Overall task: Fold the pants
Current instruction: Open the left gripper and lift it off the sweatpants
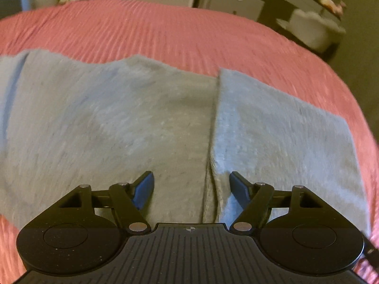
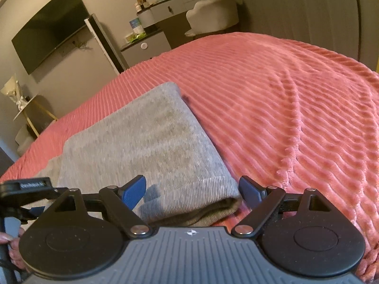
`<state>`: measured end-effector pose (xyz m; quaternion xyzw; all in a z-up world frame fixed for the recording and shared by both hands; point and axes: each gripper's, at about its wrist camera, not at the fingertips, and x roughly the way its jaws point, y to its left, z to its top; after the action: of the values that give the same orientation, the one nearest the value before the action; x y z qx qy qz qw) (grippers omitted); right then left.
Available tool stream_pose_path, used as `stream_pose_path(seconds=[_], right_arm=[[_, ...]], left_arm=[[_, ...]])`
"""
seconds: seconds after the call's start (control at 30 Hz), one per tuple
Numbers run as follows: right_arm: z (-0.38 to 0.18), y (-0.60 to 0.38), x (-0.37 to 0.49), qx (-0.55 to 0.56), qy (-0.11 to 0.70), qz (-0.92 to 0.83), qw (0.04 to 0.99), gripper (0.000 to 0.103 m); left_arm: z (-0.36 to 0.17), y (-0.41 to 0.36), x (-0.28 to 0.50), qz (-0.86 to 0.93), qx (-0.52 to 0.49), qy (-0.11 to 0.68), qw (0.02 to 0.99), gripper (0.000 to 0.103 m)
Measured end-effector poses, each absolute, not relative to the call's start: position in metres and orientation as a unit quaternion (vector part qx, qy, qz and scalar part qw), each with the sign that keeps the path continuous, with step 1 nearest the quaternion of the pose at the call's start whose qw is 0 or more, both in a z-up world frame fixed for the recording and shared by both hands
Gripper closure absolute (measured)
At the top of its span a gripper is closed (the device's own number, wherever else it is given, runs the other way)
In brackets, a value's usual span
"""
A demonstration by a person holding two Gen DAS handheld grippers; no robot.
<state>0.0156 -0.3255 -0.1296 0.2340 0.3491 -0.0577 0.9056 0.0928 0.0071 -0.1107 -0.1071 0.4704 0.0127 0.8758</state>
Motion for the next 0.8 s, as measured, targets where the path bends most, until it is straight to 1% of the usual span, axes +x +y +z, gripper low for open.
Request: stream_pose_path(seconds=[0.1, 0.13, 0.27, 0.43, 0.57, 0.63, 0.73, 0.8], right_arm=[[-0.129, -0.326, 0.013, 0.231, 0.352, -0.060, 0.905, 0.017], [-0.129, -0.326, 0.012, 0.233, 0.352, -0.061, 0.905, 0.017], [-0.130, -0.331, 0.010, 0.251, 0.352, -0.070, 0.899, 0.017], [-0.135, -0.335, 0.011, 0.270, 0.361, -0.079, 0.889, 0.017], [-0.134, -0.328, 0.013, 0.245, 0.363, -0.080, 0.895, 0.017], [-0.133, -0.321, 0.014, 0.225, 0.363, -0.077, 0.901, 0.017], [-0.128, -0.310, 0.012, 0.183, 0.355, -0.078, 0.913, 0.017], [-0.123, -0.303, 0.012, 0.162, 0.345, -0.079, 0.921, 0.017]], left_arm=[[-0.105, 0.020, 0.089, 0.050, -0.119, 0.462, 0.877, 0.029], [-0.104, 0.026, 0.087, 0.064, -0.125, 0.461, 0.876, 0.032], [-0.096, 0.058, 0.079, 0.086, -0.154, 0.464, 0.868, 0.033], [-0.075, 0.097, 0.063, 0.105, -0.160, 0.429, 0.883, 0.026], [-0.073, 0.133, 0.053, 0.114, -0.173, 0.417, 0.885, 0.023], [-0.077, 0.156, 0.046, 0.123, -0.180, 0.412, 0.885, 0.016], [-0.086, 0.198, 0.030, 0.126, -0.211, 0.395, 0.885, 0.016], [-0.088, 0.227, 0.010, 0.090, -0.266, 0.368, 0.886, 0.016]])
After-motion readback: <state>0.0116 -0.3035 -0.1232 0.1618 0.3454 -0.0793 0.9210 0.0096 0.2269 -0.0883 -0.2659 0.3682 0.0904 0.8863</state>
